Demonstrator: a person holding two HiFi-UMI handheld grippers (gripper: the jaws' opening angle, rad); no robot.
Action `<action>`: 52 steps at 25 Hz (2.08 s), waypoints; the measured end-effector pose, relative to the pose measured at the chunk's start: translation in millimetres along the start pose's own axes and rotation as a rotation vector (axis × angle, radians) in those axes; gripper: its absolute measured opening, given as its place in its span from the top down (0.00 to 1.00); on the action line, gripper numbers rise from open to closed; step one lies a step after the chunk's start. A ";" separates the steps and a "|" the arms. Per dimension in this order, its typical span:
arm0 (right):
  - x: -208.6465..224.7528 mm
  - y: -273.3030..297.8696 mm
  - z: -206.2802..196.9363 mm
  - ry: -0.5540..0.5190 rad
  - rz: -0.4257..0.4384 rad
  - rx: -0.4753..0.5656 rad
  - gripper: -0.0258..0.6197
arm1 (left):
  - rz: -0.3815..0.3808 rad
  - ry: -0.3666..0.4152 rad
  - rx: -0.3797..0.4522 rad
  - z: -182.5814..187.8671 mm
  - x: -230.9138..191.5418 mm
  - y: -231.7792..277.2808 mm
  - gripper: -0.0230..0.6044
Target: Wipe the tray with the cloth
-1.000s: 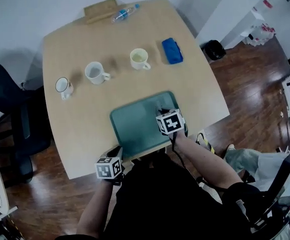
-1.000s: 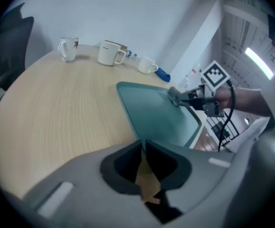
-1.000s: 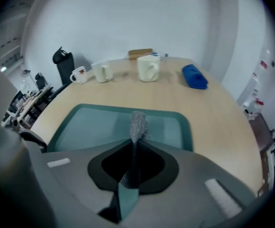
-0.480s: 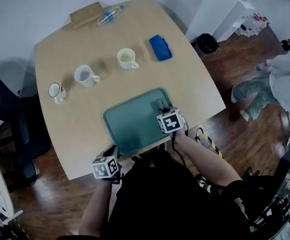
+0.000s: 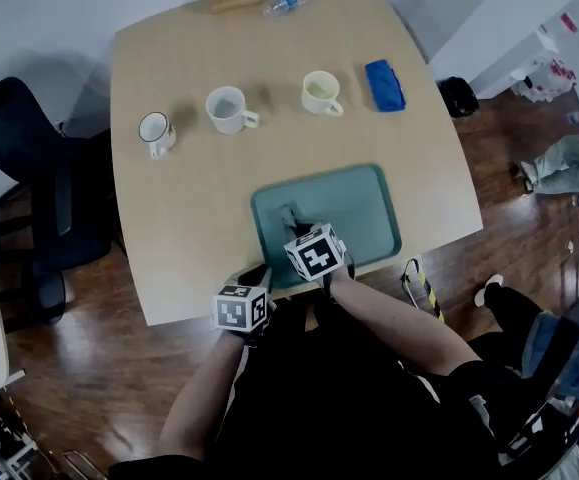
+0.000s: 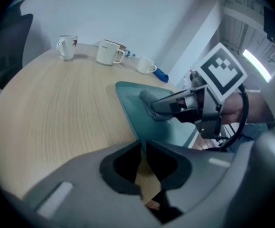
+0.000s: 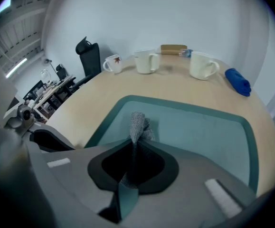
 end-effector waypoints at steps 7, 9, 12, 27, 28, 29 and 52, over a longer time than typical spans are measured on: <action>-58.1 23.1 10.1 -0.116 0.119 -0.049 0.92 | -0.031 0.002 -0.002 1.9 -3.7 -0.8 0.90; -60.2 24.4 11.3 -0.138 0.133 -0.054 0.92 | -0.027 0.000 0.001 1.6 -4.4 -0.7 0.90; -52.3 19.5 14.8 -0.163 0.128 -0.044 0.92 | -0.018 -0.003 0.002 0.8 -5.8 -0.6 0.90; 175.9 -70.7 -88.9 0.219 -0.227 -0.038 0.92 | 0.079 -0.110 0.023 -5.6 -4.3 3.3 0.89; 182.8 -72.2 -95.5 0.229 -0.236 -0.046 0.92 | 0.086 -0.114 0.031 -5.6 -3.5 2.4 0.89; 187.7 -72.6 -100.8 0.238 -0.241 -0.050 0.92 | 0.093 -0.117 0.042 -5.3 -2.3 1.0 0.89; -48.1 11.3 -28.3 -0.102 0.130 -0.058 0.92 | -0.029 -0.064 -0.050 -17.7 6.4 -0.7 0.87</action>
Point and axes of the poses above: the fingertips, and each gripper's own axes: y forward along the fingers, x to its right, z out of its top, the point moved 7 cm from there along -y, backward along the fingers, and after that the axes turned 5 degrees about -x, right-handed, at the moved point
